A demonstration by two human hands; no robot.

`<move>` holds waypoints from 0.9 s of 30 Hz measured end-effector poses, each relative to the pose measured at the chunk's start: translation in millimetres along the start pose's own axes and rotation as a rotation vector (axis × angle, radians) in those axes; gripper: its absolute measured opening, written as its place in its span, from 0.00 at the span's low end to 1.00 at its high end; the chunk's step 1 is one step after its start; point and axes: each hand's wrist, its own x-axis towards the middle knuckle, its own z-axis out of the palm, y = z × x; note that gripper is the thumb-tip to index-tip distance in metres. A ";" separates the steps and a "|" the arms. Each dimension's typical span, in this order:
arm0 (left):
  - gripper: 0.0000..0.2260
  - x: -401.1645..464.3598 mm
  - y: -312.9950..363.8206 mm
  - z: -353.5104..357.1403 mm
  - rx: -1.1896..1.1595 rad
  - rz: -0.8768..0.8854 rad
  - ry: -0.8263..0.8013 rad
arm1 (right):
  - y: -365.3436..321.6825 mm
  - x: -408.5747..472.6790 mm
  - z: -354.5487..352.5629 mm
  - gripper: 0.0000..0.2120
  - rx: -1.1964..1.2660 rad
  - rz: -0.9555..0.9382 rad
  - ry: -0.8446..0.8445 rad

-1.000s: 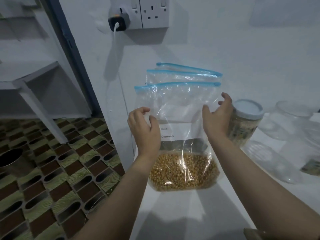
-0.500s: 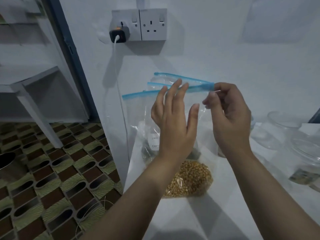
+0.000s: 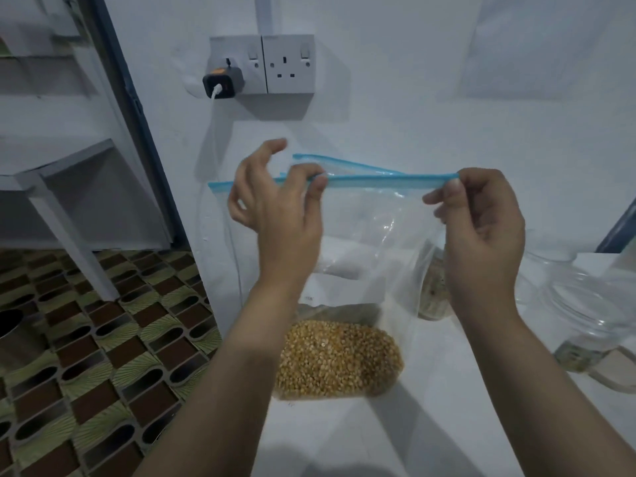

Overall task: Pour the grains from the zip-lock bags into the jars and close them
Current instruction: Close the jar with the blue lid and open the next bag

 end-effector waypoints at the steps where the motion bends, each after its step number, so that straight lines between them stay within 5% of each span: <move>1: 0.11 3.1 -10.9 -3.4 0.028 -0.040 0.014 | 1.1 0.6 -1.8 0.07 0.018 0.018 0.014; 7: 0.12 16.2 -60.7 -21.2 0.128 -0.253 0.065 | 3.7 0.9 -5.3 0.07 0.090 0.100 0.066; 10: 0.08 11.8 -62.5 -23.7 -0.323 -0.420 0.041 | 3.6 -5.5 -2.8 0.07 0.043 0.095 0.111; 13: 0.07 6.3 -50.6 -18.8 -0.536 -0.514 0.061 | 0.9 -14.0 -4.5 0.10 -0.057 0.112 0.111; 21: 0.07 -8.5 3.0 -7.2 -0.661 -0.366 0.027 | -4.6 -17.6 -28.1 0.13 -0.790 -0.290 -0.135; 25: 0.08 -11.0 35.7 -10.5 -0.680 -0.243 -0.067 | -26.1 2.5 -7.7 0.20 -0.759 -0.242 -0.444; 27: 0.08 -15.5 46.2 -11.1 -0.677 -0.223 -0.102 | -29.4 12.5 3.3 0.16 -0.761 -0.236 -0.524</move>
